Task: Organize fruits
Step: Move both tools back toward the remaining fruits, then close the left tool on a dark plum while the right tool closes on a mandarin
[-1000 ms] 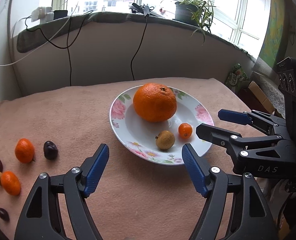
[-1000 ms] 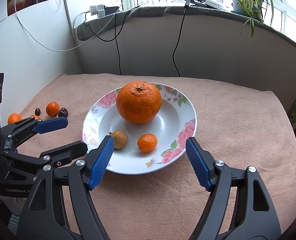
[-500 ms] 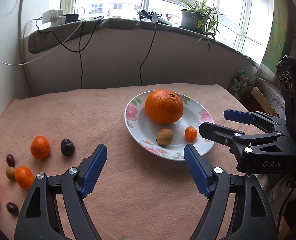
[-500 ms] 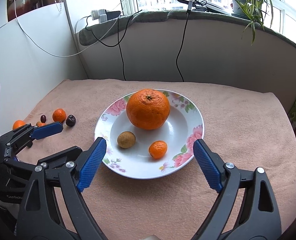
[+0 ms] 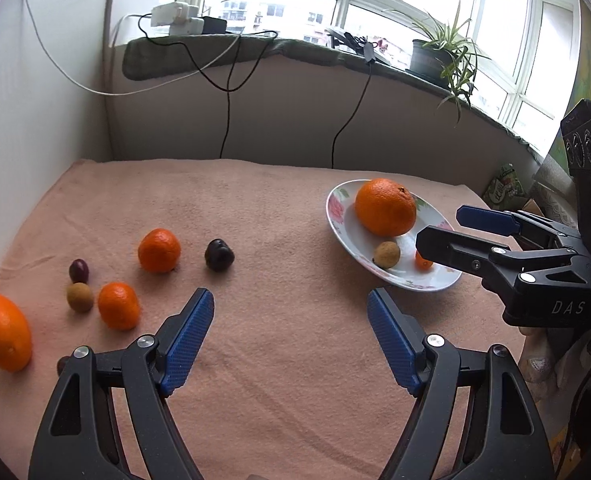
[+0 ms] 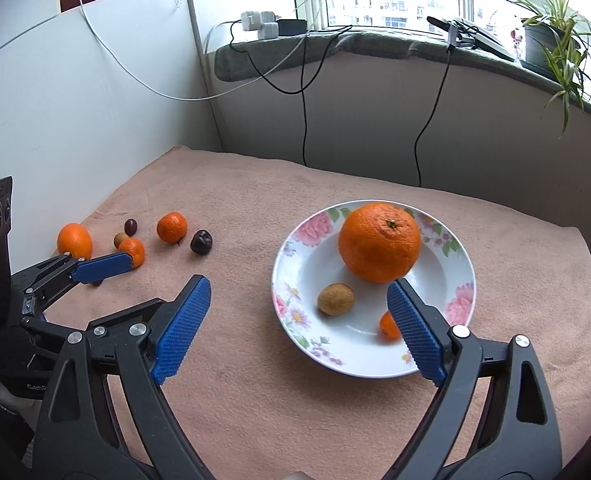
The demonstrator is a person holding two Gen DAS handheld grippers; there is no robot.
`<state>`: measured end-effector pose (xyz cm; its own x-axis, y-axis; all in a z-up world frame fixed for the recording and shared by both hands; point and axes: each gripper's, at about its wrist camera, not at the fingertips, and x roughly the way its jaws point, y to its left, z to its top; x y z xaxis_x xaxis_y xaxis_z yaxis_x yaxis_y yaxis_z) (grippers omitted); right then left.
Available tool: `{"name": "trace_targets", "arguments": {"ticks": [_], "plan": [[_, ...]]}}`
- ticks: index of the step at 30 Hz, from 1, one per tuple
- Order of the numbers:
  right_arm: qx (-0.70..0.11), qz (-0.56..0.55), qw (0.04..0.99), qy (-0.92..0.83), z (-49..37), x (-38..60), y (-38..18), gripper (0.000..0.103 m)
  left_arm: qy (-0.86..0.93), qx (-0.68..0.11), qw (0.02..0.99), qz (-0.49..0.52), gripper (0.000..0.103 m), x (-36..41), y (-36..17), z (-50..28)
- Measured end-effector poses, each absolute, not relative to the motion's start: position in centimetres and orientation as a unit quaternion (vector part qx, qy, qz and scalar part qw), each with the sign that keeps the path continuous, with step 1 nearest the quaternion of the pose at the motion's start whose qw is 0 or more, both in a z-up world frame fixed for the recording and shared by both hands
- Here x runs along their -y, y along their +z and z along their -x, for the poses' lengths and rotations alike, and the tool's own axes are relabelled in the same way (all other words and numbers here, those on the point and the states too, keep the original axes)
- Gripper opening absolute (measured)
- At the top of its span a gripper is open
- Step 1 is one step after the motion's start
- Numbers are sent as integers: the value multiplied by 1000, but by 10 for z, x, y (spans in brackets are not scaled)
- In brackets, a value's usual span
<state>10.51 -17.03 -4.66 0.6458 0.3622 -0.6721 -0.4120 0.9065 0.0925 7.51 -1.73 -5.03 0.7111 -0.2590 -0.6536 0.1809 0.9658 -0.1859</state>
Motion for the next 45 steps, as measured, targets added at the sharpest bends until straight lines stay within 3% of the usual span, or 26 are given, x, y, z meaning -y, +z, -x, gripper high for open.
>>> {"name": "trace_targets", "arguments": {"ticks": [24,26,30,34,37,45], "plan": [[-399,61,847,347,-122,36,-75,92,18,-389,915,106,78,-104,-86,-29],[-402,62,841,357,-125,27,-78,92,16,-394,911,119,68,-109,-90,-27],[-409,62,830,374,-129,10,-85,92,13,-400,908,125,61,-114,-96,-29],[-422,67,818,386,-133,-5,-96,79,7,-404,905,136,51,-119,-100,-32],[-427,75,813,388,-136,-17,-104,76,8,-406,903,139,45,-120,-103,-36],[-445,71,801,393,-149,-35,-121,63,10,-409,903,134,41,-123,-108,-45]]}}
